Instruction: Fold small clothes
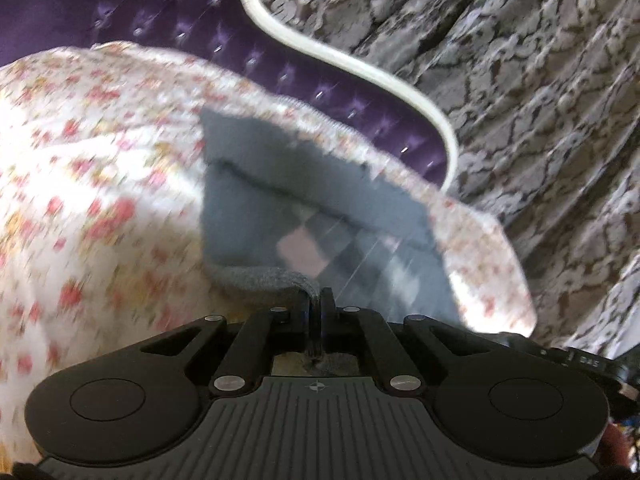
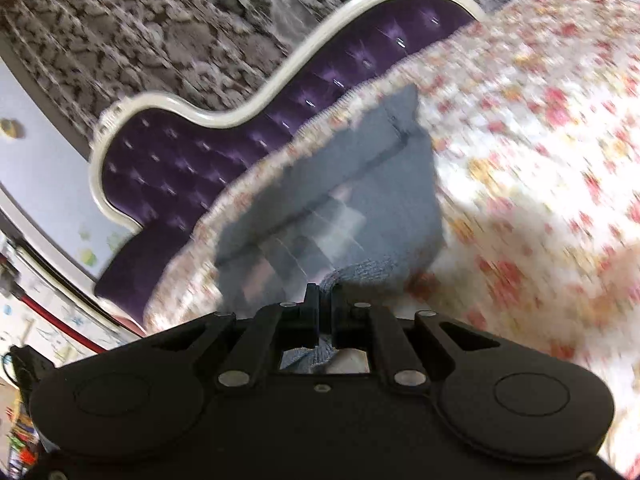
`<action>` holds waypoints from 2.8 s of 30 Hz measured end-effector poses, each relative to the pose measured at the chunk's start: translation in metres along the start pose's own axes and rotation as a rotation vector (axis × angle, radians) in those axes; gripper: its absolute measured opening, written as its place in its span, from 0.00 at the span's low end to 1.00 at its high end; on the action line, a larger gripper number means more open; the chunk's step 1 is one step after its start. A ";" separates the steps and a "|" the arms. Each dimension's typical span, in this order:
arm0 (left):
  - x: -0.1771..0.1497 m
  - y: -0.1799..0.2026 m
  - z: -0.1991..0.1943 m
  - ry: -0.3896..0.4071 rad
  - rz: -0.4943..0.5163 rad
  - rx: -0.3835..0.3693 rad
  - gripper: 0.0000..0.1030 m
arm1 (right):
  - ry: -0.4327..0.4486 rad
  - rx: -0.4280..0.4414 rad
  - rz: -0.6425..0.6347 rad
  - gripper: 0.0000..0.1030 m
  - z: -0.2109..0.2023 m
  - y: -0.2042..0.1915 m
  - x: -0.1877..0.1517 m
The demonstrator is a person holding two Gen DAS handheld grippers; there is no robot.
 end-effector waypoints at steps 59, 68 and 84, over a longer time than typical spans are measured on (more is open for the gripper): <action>0.194 -0.091 0.263 0.008 0.029 0.204 0.08 | 0.021 -0.120 0.003 0.12 0.292 0.039 0.218; 0.213 -0.089 0.238 0.102 0.121 0.250 0.48 | 0.065 -0.122 0.004 0.61 0.287 0.041 0.225; 0.111 -0.026 0.234 -0.027 0.520 0.179 0.55 | -0.035 -0.228 -0.389 0.58 0.247 0.025 0.175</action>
Point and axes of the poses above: each gripper's, at about its wrist camera, not at the fingertips, and z roughly the way its jaws point, y to its right, x to its top, the point moved 5 cm from there along z, roughly the way its jaws point, and after that the axes turned 4 degrees about -x, right-handed, at the moved point
